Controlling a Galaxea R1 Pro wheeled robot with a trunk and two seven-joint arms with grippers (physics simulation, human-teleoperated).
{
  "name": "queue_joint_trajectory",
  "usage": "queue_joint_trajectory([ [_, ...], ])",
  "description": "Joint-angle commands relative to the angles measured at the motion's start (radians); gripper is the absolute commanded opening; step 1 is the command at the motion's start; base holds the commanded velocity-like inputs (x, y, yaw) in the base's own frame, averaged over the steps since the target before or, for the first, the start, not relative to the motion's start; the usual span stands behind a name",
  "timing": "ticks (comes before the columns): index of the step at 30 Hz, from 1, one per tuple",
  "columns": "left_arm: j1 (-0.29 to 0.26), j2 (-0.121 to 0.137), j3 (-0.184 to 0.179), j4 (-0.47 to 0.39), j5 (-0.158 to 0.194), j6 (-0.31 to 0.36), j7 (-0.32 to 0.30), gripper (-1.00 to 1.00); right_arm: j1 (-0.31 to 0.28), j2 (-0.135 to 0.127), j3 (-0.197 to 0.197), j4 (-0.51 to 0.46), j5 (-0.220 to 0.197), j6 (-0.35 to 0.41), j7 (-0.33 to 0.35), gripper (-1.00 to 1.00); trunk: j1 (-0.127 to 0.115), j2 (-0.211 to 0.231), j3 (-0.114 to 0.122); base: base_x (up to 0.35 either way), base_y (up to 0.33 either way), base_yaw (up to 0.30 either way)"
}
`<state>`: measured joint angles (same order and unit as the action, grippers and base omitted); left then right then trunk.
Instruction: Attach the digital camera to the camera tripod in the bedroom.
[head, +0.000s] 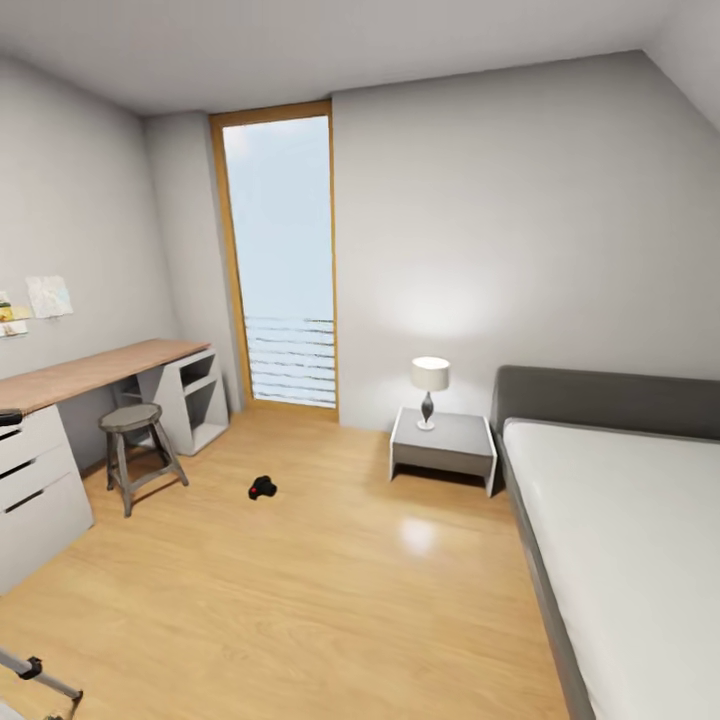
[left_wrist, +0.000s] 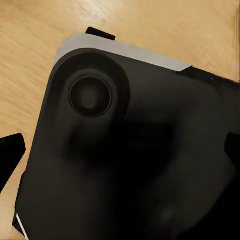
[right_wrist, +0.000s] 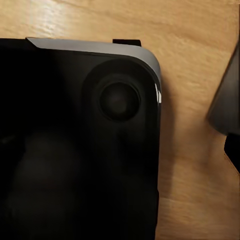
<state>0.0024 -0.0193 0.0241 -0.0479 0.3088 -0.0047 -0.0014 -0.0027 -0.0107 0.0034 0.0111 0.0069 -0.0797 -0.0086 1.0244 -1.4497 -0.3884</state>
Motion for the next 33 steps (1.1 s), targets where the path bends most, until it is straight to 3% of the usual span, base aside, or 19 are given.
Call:
queue_joint_trajectory([
  [1,0.0,0.0,0.002,-0.001,0.004,0.0,0.0,1.0,0.0,0.0,0.0,0.001,0.001,-0.005,-0.001,1.0,0.001,0.0,-0.001,0.312,0.0,-0.006],
  [11,0.001,-0.001,0.002,-0.001,0.004,-0.001,0.0,1.0,0.0,0.001,0.001,0.001,0.002,-0.008,-0.001,1.0,0.001,0.0,-0.001,0.219,0.0,-0.181],
  [33,0.0,-0.001,0.002,-0.002,0.004,-0.001,0.0,1.0,0.0,0.001,0.0,0.001,0.002,-0.006,-0.001,1.0,0.001,0.0,-0.001,0.013,0.0,-0.242],
])
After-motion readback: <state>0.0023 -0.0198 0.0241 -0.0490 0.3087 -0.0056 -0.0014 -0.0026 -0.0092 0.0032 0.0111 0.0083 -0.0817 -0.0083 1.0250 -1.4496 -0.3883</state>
